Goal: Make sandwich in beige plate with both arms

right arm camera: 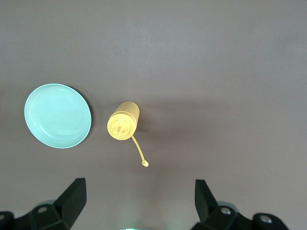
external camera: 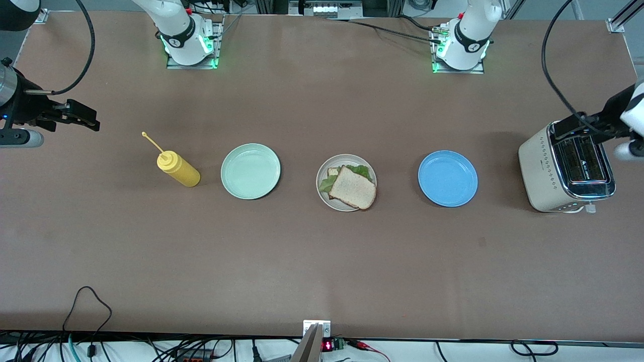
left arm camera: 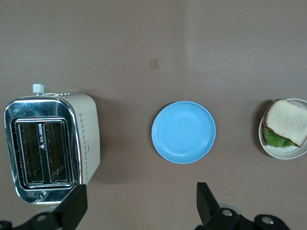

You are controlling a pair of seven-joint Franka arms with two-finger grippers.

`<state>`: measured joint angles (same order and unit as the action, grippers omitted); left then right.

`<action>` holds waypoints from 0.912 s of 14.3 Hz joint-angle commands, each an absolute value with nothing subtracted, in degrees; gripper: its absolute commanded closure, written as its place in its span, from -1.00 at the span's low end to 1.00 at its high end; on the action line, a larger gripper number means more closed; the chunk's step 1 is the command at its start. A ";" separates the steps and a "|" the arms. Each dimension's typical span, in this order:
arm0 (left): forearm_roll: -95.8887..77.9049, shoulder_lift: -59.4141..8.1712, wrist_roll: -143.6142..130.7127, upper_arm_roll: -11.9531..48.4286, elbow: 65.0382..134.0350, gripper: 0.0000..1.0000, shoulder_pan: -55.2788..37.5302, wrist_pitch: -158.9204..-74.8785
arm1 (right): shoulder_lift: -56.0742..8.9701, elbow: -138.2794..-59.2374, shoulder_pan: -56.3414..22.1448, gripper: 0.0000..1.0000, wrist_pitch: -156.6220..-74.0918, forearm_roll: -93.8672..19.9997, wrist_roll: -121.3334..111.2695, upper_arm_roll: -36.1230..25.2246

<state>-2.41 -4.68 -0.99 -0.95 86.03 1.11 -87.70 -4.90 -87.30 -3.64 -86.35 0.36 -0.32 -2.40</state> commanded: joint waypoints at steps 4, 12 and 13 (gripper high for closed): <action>-1.23 2.63 -1.58 -0.88 94.12 -1.00 0.97 -87.54 | -4.39 -87.45 -3.43 -1.00 -86.22 0.35 0.09 -2.37; -0.62 5.89 -0.79 -0.62 99.05 -1.00 0.97 -88.24 | -4.39 -87.45 -3.34 -1.00 -86.48 0.44 0.09 -2.37; -0.62 5.89 -0.79 -0.62 98.97 -1.00 0.97 -87.98 | -4.39 -87.45 -3.34 -1.00 -86.48 0.44 0.09 -2.37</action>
<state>-2.33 3.78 -1.05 -0.79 96.81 1.16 -87.40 -4.90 -87.30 -3.60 -86.36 0.36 -0.31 -2.51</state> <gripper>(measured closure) 0.000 0.000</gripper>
